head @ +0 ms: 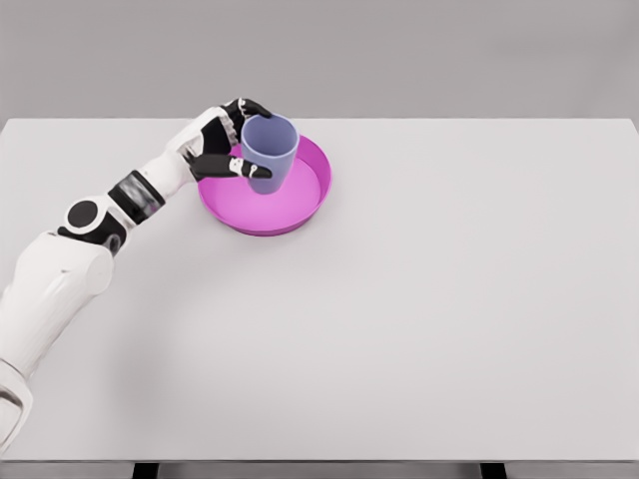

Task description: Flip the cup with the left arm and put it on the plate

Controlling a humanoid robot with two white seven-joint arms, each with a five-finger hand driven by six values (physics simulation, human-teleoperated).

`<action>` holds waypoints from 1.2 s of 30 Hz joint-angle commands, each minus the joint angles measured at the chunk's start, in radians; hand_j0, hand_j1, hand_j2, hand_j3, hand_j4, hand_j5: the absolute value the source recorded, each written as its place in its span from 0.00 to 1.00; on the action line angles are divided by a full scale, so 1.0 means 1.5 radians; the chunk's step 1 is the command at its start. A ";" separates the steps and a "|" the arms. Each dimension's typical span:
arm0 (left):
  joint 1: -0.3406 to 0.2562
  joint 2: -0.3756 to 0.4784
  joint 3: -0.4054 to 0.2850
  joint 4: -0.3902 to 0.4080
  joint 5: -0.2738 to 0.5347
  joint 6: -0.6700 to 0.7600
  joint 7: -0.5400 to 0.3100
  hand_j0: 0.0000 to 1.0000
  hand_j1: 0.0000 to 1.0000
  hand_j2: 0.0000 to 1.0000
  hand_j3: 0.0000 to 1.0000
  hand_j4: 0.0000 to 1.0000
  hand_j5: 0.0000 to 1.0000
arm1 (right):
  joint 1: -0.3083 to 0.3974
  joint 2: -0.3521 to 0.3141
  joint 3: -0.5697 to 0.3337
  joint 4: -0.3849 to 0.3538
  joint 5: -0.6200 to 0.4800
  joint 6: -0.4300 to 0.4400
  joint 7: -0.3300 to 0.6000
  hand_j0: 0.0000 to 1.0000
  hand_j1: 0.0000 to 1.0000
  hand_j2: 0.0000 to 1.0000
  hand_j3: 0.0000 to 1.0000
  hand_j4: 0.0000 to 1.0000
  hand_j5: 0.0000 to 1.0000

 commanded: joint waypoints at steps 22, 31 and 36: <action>-0.011 -0.023 -0.004 0.057 -0.008 0.002 0.000 0.57 0.57 0.57 0.57 0.57 0.57 | 0.000 0.000 0.000 0.000 0.000 0.000 0.000 1.00 1.00 1.00 1.00 1.00 1.00; -0.010 -0.022 0.003 0.055 -0.025 0.001 0.000 0.83 0.83 0.83 0.83 0.83 0.83 | 0.000 0.000 0.001 0.000 0.000 0.000 0.000 1.00 1.00 1.00 1.00 1.00 1.00; -0.010 -0.018 0.001 0.054 -0.025 0.001 0.000 0.95 0.95 0.95 0.95 0.95 0.95 | 0.000 0.000 0.001 0.000 0.001 0.000 0.000 1.00 1.00 1.00 1.00 1.00 1.00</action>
